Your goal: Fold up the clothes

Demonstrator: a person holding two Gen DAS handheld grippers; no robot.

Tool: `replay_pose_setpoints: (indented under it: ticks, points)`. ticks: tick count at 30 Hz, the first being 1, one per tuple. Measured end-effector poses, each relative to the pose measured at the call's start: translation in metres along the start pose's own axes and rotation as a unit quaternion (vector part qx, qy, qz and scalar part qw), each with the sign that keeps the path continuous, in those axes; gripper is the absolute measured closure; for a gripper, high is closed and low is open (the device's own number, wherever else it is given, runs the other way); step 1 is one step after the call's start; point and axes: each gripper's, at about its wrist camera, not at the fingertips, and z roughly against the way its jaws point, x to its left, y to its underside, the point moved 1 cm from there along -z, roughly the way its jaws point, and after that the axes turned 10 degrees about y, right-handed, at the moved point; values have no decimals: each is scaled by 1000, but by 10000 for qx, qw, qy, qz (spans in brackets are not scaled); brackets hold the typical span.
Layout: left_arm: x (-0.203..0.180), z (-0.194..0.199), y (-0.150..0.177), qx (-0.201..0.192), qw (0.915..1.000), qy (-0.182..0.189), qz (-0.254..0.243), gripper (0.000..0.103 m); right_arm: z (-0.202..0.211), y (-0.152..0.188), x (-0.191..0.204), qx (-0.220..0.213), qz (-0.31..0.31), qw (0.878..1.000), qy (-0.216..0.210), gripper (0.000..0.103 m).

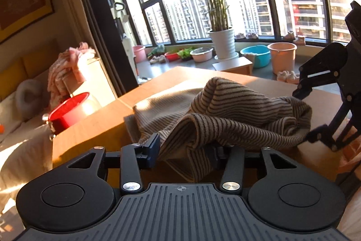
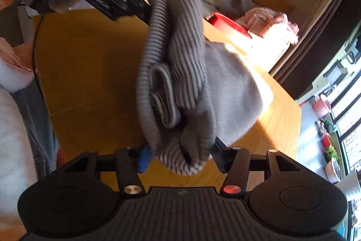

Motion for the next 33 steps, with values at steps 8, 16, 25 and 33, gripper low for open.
replay_pose_setpoints:
  ticks: [8, 16, 25, 33]
  points:
    - [13, -5, -2, 37, 9989, 84, 462, 51, -9, -39, 47, -1051, 666, 9915, 374, 18]
    - [11, -4, -3, 17, 9986, 56, 516, 50, -45, -55, 55, -1084, 935, 9874, 672, 47]
    - [41, 25, -13, -464, 9860, 859, 1353, 23, -24, -66, -8, -387, -772, 9940, -677, 67]
    - [87, -7, -34, -684, 9607, 1182, 2418, 39, 43, -67, -28, -309, -487, 9911, -1196, 69]
